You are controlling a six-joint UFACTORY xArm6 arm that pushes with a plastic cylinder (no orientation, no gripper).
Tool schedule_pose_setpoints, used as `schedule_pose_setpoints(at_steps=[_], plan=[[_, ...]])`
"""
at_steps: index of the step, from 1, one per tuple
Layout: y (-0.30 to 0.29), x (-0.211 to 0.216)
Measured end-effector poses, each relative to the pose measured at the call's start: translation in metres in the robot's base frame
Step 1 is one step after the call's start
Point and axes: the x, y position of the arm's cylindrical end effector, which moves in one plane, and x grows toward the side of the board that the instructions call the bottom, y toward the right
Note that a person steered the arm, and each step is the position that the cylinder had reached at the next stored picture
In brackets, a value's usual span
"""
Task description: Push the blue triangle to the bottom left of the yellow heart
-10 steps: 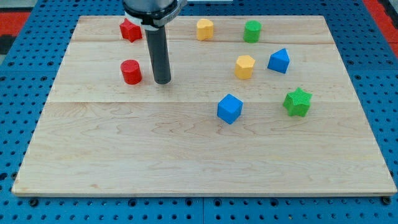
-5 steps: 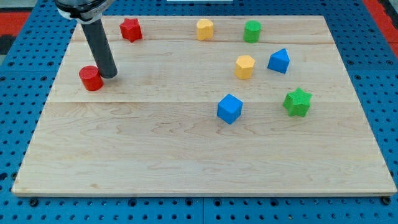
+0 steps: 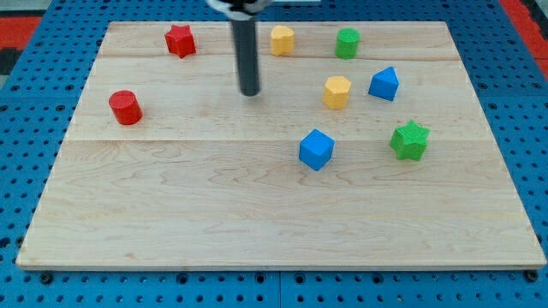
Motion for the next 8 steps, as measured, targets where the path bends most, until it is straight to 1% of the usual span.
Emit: schedule_pose_setpoints(at_steps=[1,2,3,4,5,6,7,8], plan=[[0.043,-0.013],[0.046,-0.039],[0.13,-0.05],[0.209,-0.051],[0.249,-0.033],[0.23,-0.005],[0.14,-0.001],[0.129,-0.01]])
